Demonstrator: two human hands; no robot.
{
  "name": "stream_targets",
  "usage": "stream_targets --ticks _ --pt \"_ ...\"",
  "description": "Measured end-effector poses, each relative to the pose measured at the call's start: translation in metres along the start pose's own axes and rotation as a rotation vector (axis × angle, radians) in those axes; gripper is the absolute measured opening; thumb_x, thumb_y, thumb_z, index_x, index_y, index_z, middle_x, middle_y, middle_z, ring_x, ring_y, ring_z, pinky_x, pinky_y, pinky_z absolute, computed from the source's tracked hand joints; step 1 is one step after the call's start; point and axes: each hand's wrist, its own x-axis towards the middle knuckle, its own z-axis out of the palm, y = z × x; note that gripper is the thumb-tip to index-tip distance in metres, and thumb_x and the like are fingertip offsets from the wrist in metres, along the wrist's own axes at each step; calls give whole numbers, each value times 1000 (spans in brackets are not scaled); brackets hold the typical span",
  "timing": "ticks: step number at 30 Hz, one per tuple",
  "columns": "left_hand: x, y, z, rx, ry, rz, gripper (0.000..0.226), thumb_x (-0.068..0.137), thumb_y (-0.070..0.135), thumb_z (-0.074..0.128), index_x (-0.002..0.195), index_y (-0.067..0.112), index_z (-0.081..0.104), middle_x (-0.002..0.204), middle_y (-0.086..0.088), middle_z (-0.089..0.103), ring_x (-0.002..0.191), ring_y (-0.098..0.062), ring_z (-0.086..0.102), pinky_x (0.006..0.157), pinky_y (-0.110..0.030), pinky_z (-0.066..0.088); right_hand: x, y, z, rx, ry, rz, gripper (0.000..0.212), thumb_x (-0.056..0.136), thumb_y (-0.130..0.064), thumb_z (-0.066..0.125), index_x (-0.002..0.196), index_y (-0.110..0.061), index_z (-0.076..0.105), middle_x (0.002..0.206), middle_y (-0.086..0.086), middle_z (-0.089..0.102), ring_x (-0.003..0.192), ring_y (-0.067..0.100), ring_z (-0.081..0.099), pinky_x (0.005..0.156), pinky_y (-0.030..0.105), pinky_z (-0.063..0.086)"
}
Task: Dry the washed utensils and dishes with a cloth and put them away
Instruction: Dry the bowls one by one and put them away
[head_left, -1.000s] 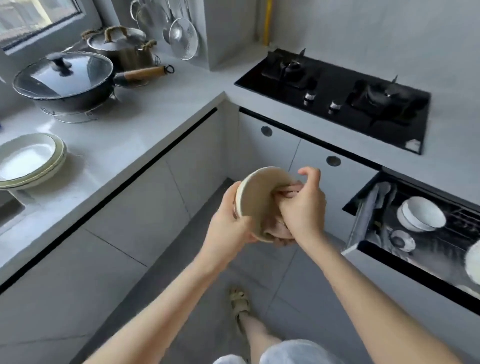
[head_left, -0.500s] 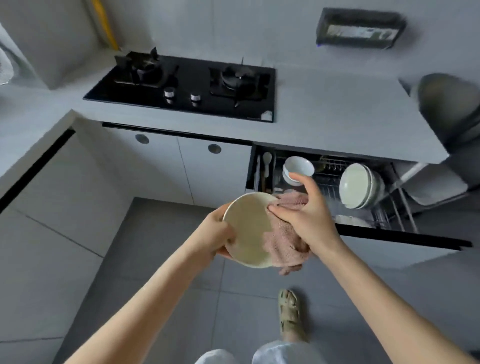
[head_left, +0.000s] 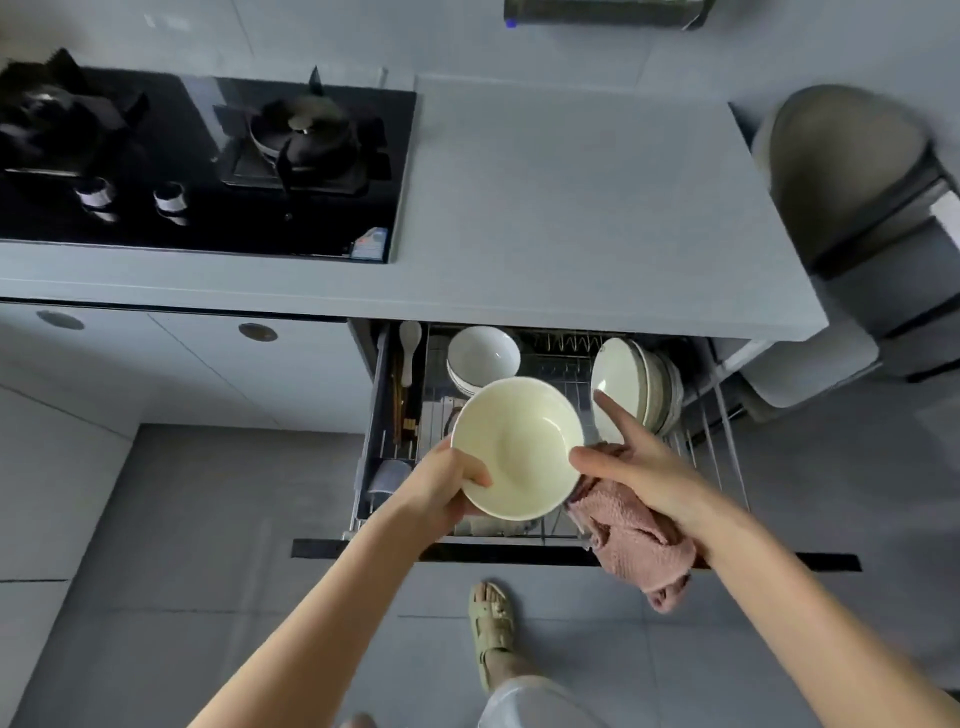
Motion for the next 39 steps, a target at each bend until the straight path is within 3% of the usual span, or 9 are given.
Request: stream_targets --ticks 3,6,9,13,18,22,27,32,39 --pt "30 8 27 68 -64 -39 52 79 -16 36 115 19 50 111 -14 53 94 -29 56 58 -35 57 18 8 -34 14 41 7 92 64 -37 75 142 -42 26 110 3 61 92 13 60 79 31 49" --pt "63 19 51 257 -224 -53 60 81 -9 48 129 25 42 118 -14 55 101 -33 60 69 -40 59 32 28 -74 36 162 32 92 64 -29 79 141 -39 29 97 5 65 87 13 62 73 25 47" --pt "98 29 63 255 -95 -59 60 90 -6 47 139 27 37 122 -18 54 104 -35 61 74 -41 59 46 52 -115 -103 324 63 92 72 -17 80 143 -35 24 86 8 69 85 17 65 69 24 44" --pt "127 34 69 268 87 -64 38 90 -6 44 124 11 51 102 -15 60 89 -28 62 72 -39 59 80 96 -150 -602 471 184 97 70 -32 78 145 -27 18 79 -3 62 80 24 58 68 33 41" --pt "143 18 67 307 145 -140 30 91 -5 42 113 8 56 96 -14 63 86 -28 64 75 -41 58 132 155 -148 -872 415 287 88 72 -29 73 142 -19 22 84 5 61 72 28 58 59 30 42" --pt "151 5 57 260 230 -230 26 90 -5 43 107 8 59 94 -14 63 78 -25 66 58 -32 60 164 188 -135 -862 382 343 79 76 -27 73 137 -12 26 83 5 60 61 20 54 47 24 35" --pt "154 -8 42 240 268 -268 24 90 -5 44 105 7 59 88 -13 64 74 -23 66 64 -34 60 189 217 -118 -770 355 469 77 75 -29 78 132 -12 28 71 1 53 54 16 55 43 25 43" --pt "154 -16 33 228 297 -284 24 91 -4 44 105 6 60 92 -14 64 78 -24 65 60 -32 60 200 228 -110 -637 307 522 90 73 -34 80 139 -8 25 113 12 59 80 24 66 52 27 47" --pt "145 -17 26 255 335 -271 22 90 -2 45 105 7 60 89 -14 64 80 -25 64 69 -36 58 196 219 -106 -691 343 484 92 73 -38 79 142 -9 24 78 2 59 49 11 49 40 25 38"
